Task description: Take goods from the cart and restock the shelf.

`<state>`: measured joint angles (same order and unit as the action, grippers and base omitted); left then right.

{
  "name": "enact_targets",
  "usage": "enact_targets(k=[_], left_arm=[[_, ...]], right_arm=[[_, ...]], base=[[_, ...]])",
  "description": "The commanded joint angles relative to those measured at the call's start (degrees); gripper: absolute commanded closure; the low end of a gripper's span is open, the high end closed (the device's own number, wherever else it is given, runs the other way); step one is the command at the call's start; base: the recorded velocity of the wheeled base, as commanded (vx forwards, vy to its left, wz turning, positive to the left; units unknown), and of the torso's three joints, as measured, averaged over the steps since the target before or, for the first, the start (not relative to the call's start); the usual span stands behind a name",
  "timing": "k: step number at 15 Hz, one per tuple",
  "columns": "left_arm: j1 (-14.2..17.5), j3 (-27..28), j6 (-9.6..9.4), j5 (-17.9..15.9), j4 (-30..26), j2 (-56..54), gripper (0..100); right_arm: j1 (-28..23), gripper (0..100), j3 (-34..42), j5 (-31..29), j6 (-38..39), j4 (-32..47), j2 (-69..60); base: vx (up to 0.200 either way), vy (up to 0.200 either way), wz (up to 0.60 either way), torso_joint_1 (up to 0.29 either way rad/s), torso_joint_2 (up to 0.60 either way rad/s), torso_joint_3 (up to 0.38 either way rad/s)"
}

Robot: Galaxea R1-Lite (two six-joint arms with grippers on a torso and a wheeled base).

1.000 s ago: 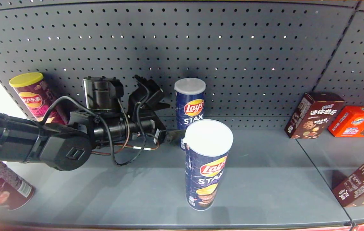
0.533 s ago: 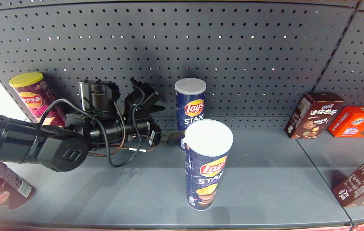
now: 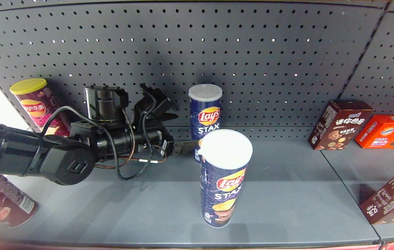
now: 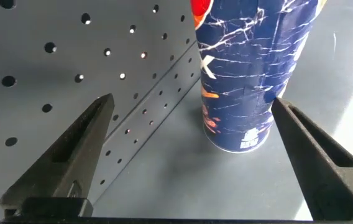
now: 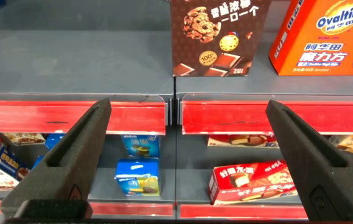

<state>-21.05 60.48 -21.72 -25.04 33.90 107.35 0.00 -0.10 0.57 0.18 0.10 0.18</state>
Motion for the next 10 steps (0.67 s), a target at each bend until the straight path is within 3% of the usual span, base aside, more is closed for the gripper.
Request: enact_targets(k=[1, 6, 10], left_arm=[[0.3, 0.0, 0.01, 0.1, 0.0, 0.1, 0], [1.5, -0.4, 0.1, 0.1, 0.0, -0.1, 0], [1.0, -4.6, 1.86, 0.1, 1.5, -4.8, 0]], right_arm=[[0.0, 0, 0.0, 0.0, 0.0, 0.0, 0.1], [0.0, 0, 0.0, 0.0, 0.0, 0.0, 0.1], [0.0, 0, 0.0, 0.0, 0.0, 0.0, 0.1]], base=[[0.0, 0.0, 0.0, 0.0, 0.0, 0.0], [0.0, 0.0, 0.0, 0.0, 0.0, 0.0], [0.0, 0.0, 0.0, 0.0, 0.0, 0.0]])
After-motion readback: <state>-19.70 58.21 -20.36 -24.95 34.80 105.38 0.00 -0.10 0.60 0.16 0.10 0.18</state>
